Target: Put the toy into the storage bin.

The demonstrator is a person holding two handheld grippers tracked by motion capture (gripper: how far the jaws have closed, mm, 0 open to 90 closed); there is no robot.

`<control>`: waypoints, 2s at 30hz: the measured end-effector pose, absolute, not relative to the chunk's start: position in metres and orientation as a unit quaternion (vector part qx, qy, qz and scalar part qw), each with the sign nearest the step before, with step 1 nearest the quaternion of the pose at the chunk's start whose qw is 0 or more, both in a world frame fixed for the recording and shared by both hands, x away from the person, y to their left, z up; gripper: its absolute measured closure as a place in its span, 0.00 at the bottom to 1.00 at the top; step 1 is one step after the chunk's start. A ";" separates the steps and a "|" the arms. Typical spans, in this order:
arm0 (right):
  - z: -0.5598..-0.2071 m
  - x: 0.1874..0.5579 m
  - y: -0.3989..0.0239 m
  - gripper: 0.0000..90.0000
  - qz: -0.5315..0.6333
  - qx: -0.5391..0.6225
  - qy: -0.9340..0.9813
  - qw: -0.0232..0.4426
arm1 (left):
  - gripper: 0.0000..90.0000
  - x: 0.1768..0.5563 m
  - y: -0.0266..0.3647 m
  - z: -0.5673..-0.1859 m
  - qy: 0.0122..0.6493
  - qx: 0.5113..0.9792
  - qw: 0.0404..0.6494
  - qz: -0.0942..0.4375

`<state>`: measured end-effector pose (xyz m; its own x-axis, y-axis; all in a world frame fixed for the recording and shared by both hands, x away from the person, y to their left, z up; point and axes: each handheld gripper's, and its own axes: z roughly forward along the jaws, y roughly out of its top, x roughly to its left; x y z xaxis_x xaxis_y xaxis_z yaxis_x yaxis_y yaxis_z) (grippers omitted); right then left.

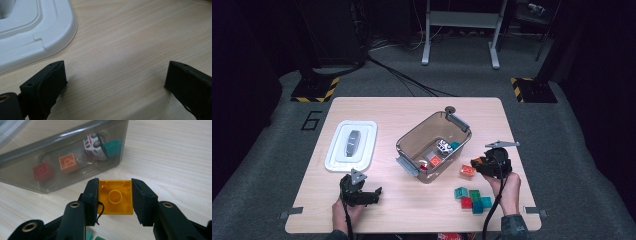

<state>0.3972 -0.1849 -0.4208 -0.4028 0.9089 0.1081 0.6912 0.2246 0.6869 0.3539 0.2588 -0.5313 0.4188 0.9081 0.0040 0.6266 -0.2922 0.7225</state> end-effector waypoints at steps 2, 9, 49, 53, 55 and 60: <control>-0.417 0.398 -0.183 0.66 0.342 0.522 0.764 0.163 | 0.04 0.354 0.259 -0.531 0.495 0.775 0.330 0.213; -0.403 0.403 -0.178 0.66 0.345 0.513 0.767 0.170 | 0.04 0.354 0.259 -0.531 0.495 0.775 0.330 0.213; -0.355 0.435 -0.118 0.66 0.361 0.453 0.795 0.180 | 0.04 0.354 0.259 -0.531 0.495 0.775 0.330 0.213; -0.358 0.437 -0.110 0.66 0.357 0.446 0.802 0.174 | 0.04 0.354 0.259 -0.531 0.495 0.775 0.330 0.213; -0.360 0.438 -0.106 0.66 0.353 0.444 0.806 0.171 | 0.04 0.354 0.259 -0.531 0.495 0.775 0.330 0.213; -0.365 0.440 -0.101 0.66 0.346 0.438 0.812 0.167 | 0.04 0.354 0.259 -0.531 0.495 0.775 0.330 0.213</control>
